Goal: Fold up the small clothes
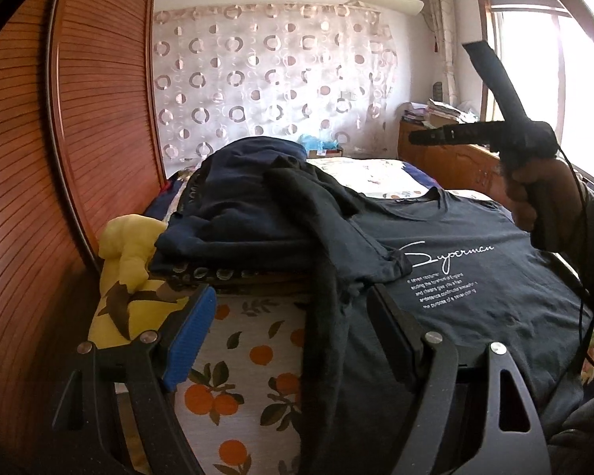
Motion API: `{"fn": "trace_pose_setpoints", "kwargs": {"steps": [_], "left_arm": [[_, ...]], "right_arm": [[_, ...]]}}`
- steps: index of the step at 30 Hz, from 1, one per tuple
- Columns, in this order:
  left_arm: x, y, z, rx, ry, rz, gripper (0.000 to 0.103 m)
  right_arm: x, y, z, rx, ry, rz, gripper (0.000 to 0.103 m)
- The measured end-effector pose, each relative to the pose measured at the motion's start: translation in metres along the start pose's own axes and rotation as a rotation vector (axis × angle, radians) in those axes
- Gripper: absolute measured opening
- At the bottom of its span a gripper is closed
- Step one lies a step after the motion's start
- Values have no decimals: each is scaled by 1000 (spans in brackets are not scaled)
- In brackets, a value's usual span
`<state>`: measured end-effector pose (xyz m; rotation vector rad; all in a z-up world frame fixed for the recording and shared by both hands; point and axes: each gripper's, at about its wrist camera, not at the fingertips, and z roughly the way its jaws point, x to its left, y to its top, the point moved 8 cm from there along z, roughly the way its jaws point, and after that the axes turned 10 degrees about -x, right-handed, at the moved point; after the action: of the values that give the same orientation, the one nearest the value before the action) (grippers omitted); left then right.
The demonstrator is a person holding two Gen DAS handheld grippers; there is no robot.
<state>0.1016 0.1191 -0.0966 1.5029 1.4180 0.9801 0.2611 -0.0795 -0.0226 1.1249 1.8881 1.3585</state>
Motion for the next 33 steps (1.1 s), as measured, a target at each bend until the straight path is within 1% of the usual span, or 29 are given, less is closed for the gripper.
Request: {"fn": "trace_pose_setpoints", "kwargs": {"steps": [2,7,11,13,14,15,16,17,19,22,27,33], "left_arm": [[-2,1,2,3,-3,1,79],[-6,4,13,15,-12,2,79],[-5,4,23,29,-11,-4,79],[-5,4,26,33,-17,-14,79],[-6,4,26,34,-19,-17,79],[-7,4,27,34,-22,-20,79],[-8,4,27,35,-26,-23,79],[-10,3,28,37,-28,-26,79],[-15,2,29,42,-35,-28,79],[-25,0,32,50,-52,-33,79],[-52,-2,43,74,-91,-13,79],[-87,-10,55,113,-141,28,79]], "right_arm": [[-4,-11,2,10,11,12,24],[3,-40,22,66,41,-2,31],[5,-65,36,114,53,-10,32],[-1,-67,36,128,51,-14,32],[-4,-73,35,134,50,-13,34],[-11,-70,37,138,50,-9,36],[-18,-73,35,141,43,-7,44],[-23,-68,27,141,34,-5,48],[-35,-71,15,141,21,-4,48],[-46,-76,-19,146,-26,4,48],[-86,-97,-68,166,-116,29,48],[-147,-129,-129,192,-251,64,48]]}}
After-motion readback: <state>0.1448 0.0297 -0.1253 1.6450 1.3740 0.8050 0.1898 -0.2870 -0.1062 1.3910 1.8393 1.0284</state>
